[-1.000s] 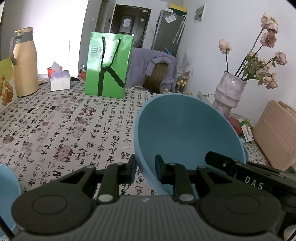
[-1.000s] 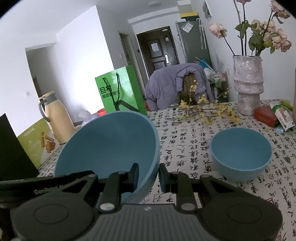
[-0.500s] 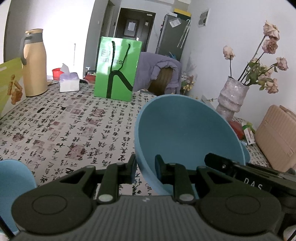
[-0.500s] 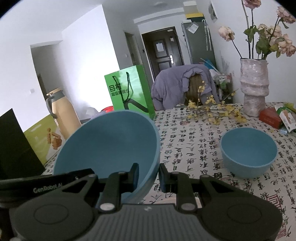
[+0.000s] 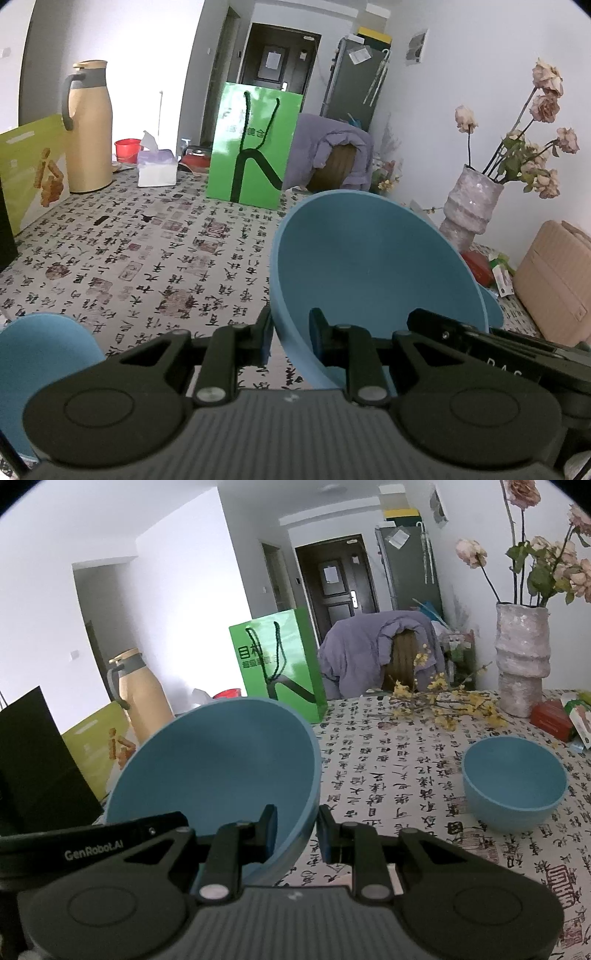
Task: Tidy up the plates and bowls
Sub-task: 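Carry the held blue bowl toward the black bag with both grippers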
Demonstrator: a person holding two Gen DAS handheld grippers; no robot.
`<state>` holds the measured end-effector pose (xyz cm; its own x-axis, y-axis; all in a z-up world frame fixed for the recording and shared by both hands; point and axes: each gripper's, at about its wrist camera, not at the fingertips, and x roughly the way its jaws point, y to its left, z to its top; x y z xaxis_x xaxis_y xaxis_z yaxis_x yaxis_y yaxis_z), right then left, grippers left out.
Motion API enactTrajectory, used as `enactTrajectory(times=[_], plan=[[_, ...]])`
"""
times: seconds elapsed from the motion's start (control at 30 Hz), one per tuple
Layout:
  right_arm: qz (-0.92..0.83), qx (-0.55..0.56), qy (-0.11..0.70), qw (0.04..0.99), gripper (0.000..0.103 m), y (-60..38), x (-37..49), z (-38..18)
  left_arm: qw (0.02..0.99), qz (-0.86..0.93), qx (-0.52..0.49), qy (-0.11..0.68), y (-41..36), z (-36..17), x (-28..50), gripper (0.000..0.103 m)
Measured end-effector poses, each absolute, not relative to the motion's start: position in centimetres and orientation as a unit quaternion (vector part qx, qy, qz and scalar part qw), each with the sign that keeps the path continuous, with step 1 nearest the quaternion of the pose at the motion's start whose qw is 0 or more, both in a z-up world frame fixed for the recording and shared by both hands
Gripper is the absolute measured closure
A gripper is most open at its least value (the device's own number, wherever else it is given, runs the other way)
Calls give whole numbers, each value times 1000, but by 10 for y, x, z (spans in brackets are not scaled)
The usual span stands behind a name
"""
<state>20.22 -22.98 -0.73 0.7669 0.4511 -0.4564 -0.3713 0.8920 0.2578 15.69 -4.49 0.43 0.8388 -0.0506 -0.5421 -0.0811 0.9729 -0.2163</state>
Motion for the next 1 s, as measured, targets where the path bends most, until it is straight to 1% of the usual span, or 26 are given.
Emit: enactTrajectory(times=[1.0], plan=[[258, 57, 261, 928, 81, -171, 181, -3, 955, 48, -130, 263, 10, 8, 120, 82]])
